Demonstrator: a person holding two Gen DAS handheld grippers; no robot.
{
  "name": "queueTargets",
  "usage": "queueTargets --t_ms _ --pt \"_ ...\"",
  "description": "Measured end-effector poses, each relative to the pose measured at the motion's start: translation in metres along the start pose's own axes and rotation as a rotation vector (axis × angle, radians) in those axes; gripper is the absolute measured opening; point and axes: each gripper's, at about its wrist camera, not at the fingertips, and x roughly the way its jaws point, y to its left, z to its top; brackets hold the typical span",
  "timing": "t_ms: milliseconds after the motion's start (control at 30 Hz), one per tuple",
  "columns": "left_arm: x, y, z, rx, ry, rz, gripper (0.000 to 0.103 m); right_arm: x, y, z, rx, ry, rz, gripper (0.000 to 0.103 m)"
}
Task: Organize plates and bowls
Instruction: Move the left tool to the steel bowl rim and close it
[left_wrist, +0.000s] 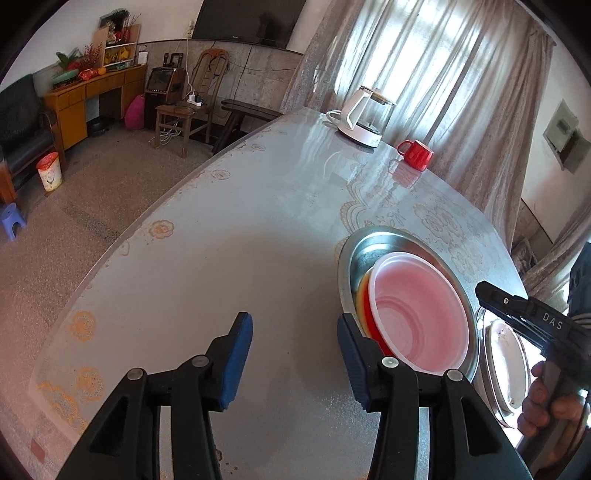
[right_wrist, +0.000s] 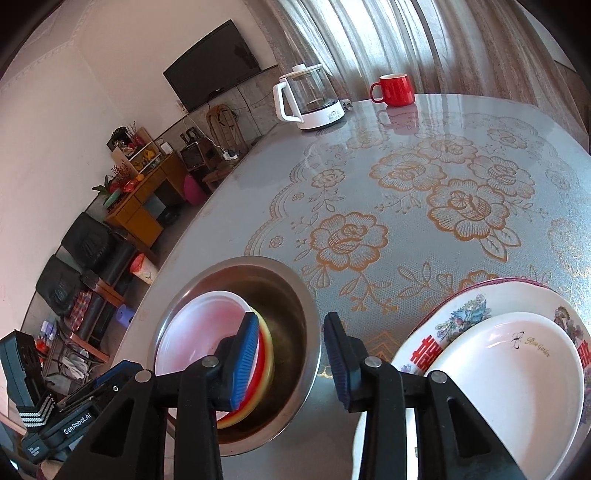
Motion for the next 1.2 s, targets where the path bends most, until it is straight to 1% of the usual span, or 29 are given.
queueTargets --t_ms 67,133,200,233,300,333,467,533,567,600,667,733,867,1100,1200 --pt "-0.001 0.004 0.0 -0.016 -0.01 -0.005 0.051 0.001 0.0 0.001 -0.005 0.001 -0.01 0.027" --pt "-0.001 0.008 -0.001 -0.027 -0.014 -0.016 0.052 0.003 -0.001 0.001 -0.006 0.008 -0.015 0.026" --pt "-0.002 0.01 -0.002 -0.038 -0.016 -0.051 0.053 0.006 -0.002 0.002 -0.008 0.017 -0.029 0.026" --pt "0.0 0.01 -0.001 -0.041 -0.014 -0.072 0.053 0.007 -0.003 0.001 -0.01 0.023 -0.039 0.022" --pt "0.0 0.009 0.0 -0.045 -0.014 -0.072 0.056 0.009 -0.004 0.0 -0.013 0.034 -0.069 0.022" --pt "0.0 0.01 0.001 -0.049 -0.017 -0.071 0.058 0.01 -0.005 0.0 -0.014 0.037 -0.072 0.022" --pt "0.001 0.016 0.005 -0.087 -0.01 -0.091 0.057 0.011 -0.006 -0.003 -0.017 0.06 -0.046 0.022" --pt "0.002 0.017 0.006 -0.093 0.001 -0.099 0.054 0.012 -0.006 -0.005 -0.002 0.086 -0.024 0.022" --pt "0.002 0.016 0.006 -0.081 0.005 -0.093 0.047 0.013 -0.008 -0.006 0.017 0.105 -0.007 0.022" --pt "0.003 0.014 0.006 -0.062 0.011 -0.082 0.042 0.015 -0.01 -0.007 0.031 0.119 0.007 0.022" --pt "0.004 0.012 0.004 -0.032 0.018 -0.07 0.036 0.016 -0.008 -0.01 0.014 0.123 -0.008 0.023" --pt "0.007 0.009 0.004 -0.02 0.031 -0.088 0.031 0.019 -0.005 -0.013 -0.008 0.131 -0.021 0.023" --pt "0.006 0.008 0.006 -0.018 0.037 -0.132 0.031 0.022 0.0 -0.018 -0.046 0.136 -0.035 0.023" --pt "0.018 0.0 0.015 0.014 0.055 -0.154 0.031 0.031 0.004 -0.025 -0.072 0.168 -0.036 0.023" --pt "0.024 -0.003 0.019 0.027 0.067 -0.169 0.023 0.033 0.004 -0.026 -0.067 0.172 -0.027 0.023"
